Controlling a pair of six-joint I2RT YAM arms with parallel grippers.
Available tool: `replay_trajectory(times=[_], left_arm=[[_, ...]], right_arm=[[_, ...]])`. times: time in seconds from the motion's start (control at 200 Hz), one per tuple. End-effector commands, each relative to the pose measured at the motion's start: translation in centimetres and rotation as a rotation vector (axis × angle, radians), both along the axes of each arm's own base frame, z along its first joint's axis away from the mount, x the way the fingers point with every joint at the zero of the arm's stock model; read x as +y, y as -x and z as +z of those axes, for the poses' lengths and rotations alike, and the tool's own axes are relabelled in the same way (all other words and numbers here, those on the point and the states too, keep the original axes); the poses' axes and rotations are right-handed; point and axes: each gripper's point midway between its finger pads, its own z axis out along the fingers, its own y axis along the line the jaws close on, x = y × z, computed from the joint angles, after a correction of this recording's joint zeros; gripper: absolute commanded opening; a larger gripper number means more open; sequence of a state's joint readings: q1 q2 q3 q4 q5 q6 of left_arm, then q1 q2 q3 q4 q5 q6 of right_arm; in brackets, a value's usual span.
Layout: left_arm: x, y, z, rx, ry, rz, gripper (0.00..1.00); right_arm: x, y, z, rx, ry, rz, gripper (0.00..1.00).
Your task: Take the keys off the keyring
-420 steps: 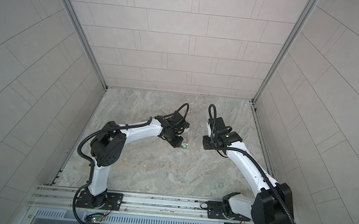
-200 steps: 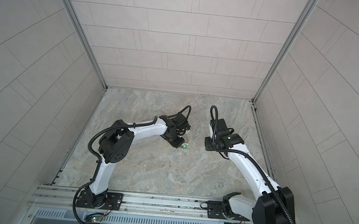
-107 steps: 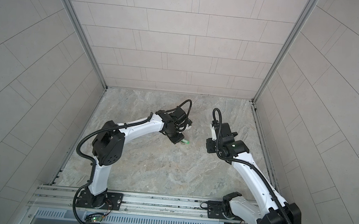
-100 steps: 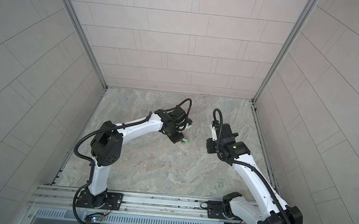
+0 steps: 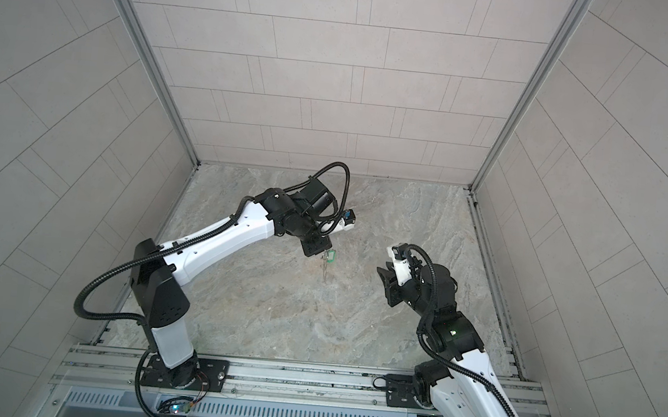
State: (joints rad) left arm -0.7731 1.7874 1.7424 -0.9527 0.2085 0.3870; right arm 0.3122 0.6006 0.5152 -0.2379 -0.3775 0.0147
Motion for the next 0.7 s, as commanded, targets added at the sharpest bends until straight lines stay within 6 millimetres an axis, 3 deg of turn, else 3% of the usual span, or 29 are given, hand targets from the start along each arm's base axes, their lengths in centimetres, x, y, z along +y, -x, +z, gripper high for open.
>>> replay_trajectory(times=[0.0, 0.22, 0.38, 0.696], left_arm=[[-0.2, 1.6, 2.2, -0.034, 0.048, -0.104, 0.0], [-1.7, 3.7, 3.4, -0.003, 0.188, -0.202, 0.0], [-2.1, 4.6, 3.4, 0.003, 0.247, -0.235, 0.0], [-2.9, 6.4, 4.5, -0.005, 0.385, -0.31, 0.0]], right_arm=[[2.0, -0.1, 3.4, -0.14, -0.047, 0.109, 0.32], [4.4, -0.5, 2.5, -0.044, -0.031, 0.204, 0.33], [4.6, -1.4, 1.9, -0.029, -0.001, 0.186, 0.37], [7.3, 0.1, 2.5, -0.085, -0.019, 0.293, 0.39]])
